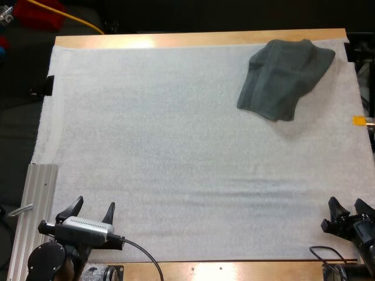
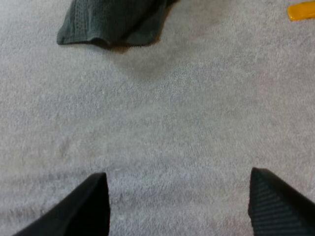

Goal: Pick towel from pile, fold and stack

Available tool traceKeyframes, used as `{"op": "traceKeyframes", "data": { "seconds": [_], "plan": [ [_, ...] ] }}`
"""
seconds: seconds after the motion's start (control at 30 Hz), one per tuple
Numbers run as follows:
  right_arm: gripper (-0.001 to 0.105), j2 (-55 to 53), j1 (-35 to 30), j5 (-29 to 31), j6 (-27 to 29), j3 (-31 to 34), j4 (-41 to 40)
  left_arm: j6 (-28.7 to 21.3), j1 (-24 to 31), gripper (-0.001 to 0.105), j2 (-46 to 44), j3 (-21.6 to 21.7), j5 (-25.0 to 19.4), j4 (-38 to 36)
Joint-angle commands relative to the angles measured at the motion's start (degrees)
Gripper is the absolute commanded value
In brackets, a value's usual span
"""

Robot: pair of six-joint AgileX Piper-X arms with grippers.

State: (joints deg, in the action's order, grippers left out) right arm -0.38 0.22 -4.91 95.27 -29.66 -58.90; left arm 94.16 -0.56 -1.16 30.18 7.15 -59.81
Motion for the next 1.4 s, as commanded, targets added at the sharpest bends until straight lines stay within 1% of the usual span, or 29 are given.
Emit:
{"op": "traceKeyframes", "data": {
  "seconds": [0.0,0.07,0.17,0.27,0.43,0.6,0.73,0.8,0.93,1.0,1.1,1.17,1.3,1.37],
  "plan": [
    [0.059,-2.58,-0.03,-0.09,0.03,-0.30,0.32,0.24,-0.19,0.062,-7.53,-0.02,0.31,0.28],
    [0.059,-2.58,-0.03,-0.24,-0.01,-0.30,0.32,0.24,-0.19,0.062,-7.53,-0.02,0.49,0.40],
    [0.059,-2.58,-0.03,-1.70,-0.84,-0.42,0.41,0.73,-0.19,0.062,-7.16,0.45,2.23,0.52],
    [0.059,-2.32,-0.03,-2.90,-1.61,-1.21,0.36,0.93,-0.19,0.062,-5.72,1.84,3.85,0.52],
    [0.059,-0.59,-0.03,-3.07,-1.63,-4.53,0.36,0.92,-0.19,0.062,-2.27,4.87,4.48,0.52],
    [0.059,3.32,-0.03,-4.76,-1.63,-9.39,-0.10,0.92,-0.19,0.062,3.01,8.33,10.54,0.52],
    [0.059,6.69,-0.03,-6.08,-1.63,-12.88,-0.10,1.13,-0.19,0.062,6.86,10.82,13.34,0.52],
    [0.059,8.90,-0.03,-6.58,-1.63,-15.03,-0.10,1.13,-0.28,0.062,9.32,12.49,15.90,0.52],
    [0.059,12.42,-0.03,-7.94,-1.63,-18.55,-0.10,1.13,-0.28,0.062,12.57,14.69,19.06,0.52],
    [0.059,14.79,-0.03,-9.07,-1.63,-20.62,-0.10,1.13,-0.28,0.062,14.43,15.88,21.32,0.52],
    [0.059,17.69,-0.03,-10.85,-1.63,-22.77,-0.10,1.13,-0.42,0.062,16.79,17.46,23.27,0.52],
    [0.059,19.65,-0.03,-12.50,-1.63,-24.07,-0.10,1.13,-0.97,0.062,18.10,18.29,23.63,0.52],
    [0.059,24.08,-0.03,-15.97,-1.63,-26.51,-0.10,1.13,-3.51,0.062,21.79,20.25,26.11,0.52],
    [0.059,26.19,-0.03,-17.64,-1.63,-27.40,-0.10,1.13,-4.96,0.062,23.65,21.04,26.16,0.52]
  ]
}}
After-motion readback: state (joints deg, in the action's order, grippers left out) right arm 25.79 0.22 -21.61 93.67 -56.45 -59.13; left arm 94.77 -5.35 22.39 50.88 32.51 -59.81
